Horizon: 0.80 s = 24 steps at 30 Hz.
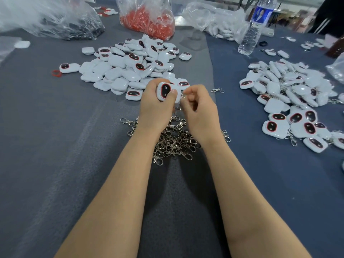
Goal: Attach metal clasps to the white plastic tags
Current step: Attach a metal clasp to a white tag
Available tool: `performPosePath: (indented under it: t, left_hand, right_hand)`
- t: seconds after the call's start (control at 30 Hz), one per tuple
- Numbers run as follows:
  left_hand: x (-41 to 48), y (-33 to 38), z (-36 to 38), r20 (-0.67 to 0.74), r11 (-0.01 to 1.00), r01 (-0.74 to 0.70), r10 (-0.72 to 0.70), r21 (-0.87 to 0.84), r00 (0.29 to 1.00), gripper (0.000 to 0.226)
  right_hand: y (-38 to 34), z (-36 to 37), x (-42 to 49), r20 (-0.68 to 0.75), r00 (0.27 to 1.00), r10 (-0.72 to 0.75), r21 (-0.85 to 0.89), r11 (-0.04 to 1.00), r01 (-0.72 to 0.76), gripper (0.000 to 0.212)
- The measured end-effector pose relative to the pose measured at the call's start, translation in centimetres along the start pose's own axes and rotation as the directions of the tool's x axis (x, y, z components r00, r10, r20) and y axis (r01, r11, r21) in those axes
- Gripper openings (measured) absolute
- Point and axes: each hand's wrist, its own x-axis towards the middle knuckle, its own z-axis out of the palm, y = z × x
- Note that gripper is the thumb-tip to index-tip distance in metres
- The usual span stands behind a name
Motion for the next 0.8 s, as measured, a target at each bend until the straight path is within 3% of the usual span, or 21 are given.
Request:
performPosePath:
  t: [0.1, 0.27, 0.37, 0.47, 0.8]
  left_hand:
    - [0.2, -0.1, 0.0, -0.019, 0.990, 0.086, -0.089, -0.113, 0.996, 0.020]
    - [0.2, -0.1, 0.3, 0.030, 0.912, 0.258, -0.262, -0.319, 0.964, 0.025]
    - [0.1, 0.2, 0.1, 0.091, 0.865, 0.317, -0.307, -0.389, 0.948, 0.011]
    - [0.1, 0.2, -0.2, 0.130, 0.813, 0.356, -0.335, -0.460, 0.933, 0.013]
    - [0.1, 0.3, 0.0, 0.178, 0.775, 0.415, -0.377, -0.477, 0.909, 0.012]
  right_hand:
    - [0.3, 0.3, 0.0, 0.062, 0.993, 0.101, 0.051, 0.993, -0.105, 0.022]
    - [0.7, -0.1, 0.1, 0.027, 0.994, 0.109, -0.129, 0.986, -0.105, 0.014]
    - [0.2, 0.0, 0.1, -0.005, 0.997, 0.073, -0.042, 0.996, -0.073, 0.017]
    - [-0.3, 0.4, 0.0, -0.071, 0.995, 0.064, 0.072, 0.996, -0.059, 0.008]
    - [-0.6, 0.7, -0.1, -0.246, 0.969, 0.030, 0.078, 0.997, -0.011, 0.007]
